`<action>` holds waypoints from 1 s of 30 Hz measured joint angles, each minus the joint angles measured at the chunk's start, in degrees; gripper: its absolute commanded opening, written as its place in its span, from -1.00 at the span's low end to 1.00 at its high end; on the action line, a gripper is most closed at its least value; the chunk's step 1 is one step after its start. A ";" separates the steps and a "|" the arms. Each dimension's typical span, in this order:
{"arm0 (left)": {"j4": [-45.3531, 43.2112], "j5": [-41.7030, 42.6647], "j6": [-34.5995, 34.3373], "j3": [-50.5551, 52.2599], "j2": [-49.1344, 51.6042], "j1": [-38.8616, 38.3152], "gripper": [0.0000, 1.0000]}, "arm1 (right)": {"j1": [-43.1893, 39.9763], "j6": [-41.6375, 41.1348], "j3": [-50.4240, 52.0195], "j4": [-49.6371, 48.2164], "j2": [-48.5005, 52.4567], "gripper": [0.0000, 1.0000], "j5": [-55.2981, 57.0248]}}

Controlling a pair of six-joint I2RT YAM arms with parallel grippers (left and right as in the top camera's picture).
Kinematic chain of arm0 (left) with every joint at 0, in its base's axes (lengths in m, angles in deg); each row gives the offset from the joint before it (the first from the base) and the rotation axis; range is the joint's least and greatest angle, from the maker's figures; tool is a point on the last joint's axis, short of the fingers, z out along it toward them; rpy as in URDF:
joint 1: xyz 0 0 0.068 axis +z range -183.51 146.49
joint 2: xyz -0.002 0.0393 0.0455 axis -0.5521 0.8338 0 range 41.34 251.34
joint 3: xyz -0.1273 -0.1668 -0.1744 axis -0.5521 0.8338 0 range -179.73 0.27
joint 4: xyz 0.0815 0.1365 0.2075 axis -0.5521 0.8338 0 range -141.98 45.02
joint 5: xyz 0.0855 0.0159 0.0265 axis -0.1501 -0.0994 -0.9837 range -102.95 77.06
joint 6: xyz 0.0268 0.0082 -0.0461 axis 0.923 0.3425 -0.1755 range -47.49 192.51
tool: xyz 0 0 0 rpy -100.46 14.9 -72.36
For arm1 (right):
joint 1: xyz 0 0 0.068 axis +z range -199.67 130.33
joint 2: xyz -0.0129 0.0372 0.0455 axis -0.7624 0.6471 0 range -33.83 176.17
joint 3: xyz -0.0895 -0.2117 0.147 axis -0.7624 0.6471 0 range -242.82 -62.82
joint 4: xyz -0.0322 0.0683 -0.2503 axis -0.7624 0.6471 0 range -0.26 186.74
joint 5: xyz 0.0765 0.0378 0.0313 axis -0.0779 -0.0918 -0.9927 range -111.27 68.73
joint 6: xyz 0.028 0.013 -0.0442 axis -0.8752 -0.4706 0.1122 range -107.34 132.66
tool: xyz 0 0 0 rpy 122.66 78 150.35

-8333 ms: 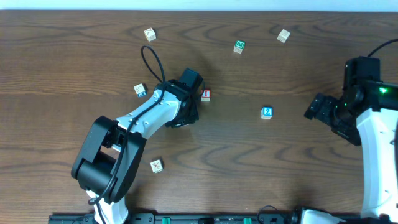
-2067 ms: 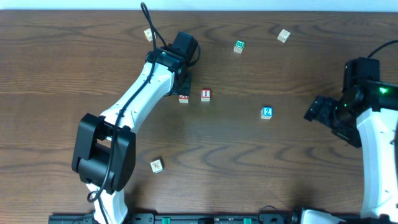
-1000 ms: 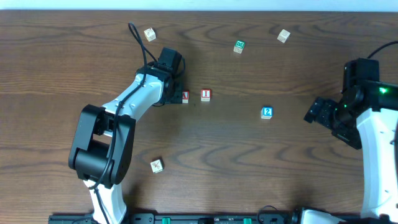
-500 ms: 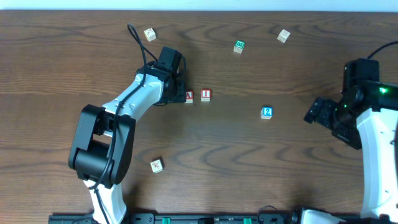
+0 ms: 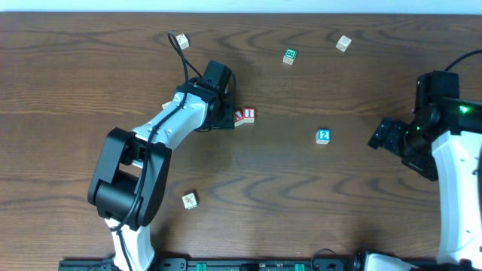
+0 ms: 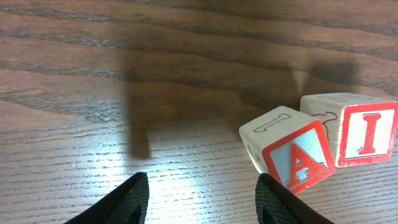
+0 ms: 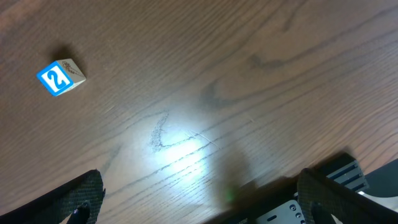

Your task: Spell out Ai2

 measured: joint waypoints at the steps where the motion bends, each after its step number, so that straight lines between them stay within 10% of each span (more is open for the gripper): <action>1: 0.00 -0.24 0.00 0.00 0.00 -0.09 0.13 | 0.00 0.00 0.00 0.02 0.00 0.99 0.02; 30: 1.75 4.85 -1.53 0.07 0.00 -0.11 0.12 | 0.00 0.00 0.00 0.13 0.00 0.98 0.02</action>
